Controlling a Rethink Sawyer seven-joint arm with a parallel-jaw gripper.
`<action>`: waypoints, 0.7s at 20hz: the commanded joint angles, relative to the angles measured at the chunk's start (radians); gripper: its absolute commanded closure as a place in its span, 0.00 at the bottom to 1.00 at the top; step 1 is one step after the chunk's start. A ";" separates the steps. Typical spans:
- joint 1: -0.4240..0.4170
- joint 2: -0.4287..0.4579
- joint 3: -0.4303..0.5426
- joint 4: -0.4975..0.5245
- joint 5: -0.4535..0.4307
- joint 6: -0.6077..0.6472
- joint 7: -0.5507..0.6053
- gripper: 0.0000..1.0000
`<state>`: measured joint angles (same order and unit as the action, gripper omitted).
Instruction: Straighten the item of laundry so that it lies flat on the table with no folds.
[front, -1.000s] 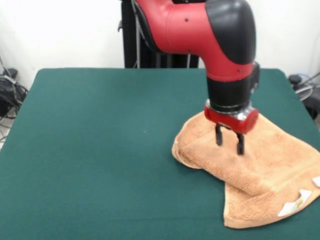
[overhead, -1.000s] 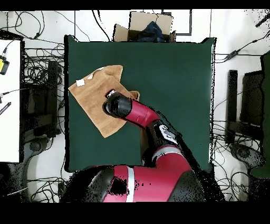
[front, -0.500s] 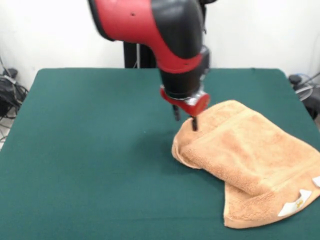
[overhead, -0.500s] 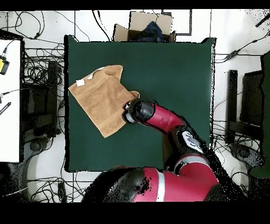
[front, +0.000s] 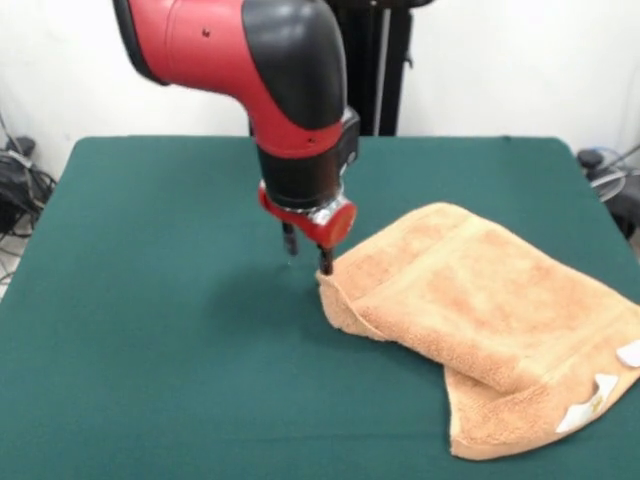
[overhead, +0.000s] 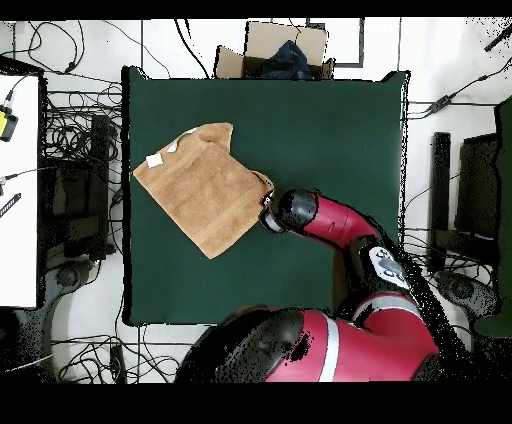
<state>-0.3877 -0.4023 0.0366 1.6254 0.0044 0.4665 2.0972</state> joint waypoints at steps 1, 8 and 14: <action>0.005 0.123 -0.041 -0.218 -0.110 0.027 -0.036 0.00; 0.008 0.123 -0.055 -0.288 -0.178 0.036 -0.028 0.00; -0.008 0.099 -0.076 -0.391 -0.259 0.091 -0.074 0.00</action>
<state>-0.3768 -0.3292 0.0185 1.4070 -0.1455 0.5549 2.0972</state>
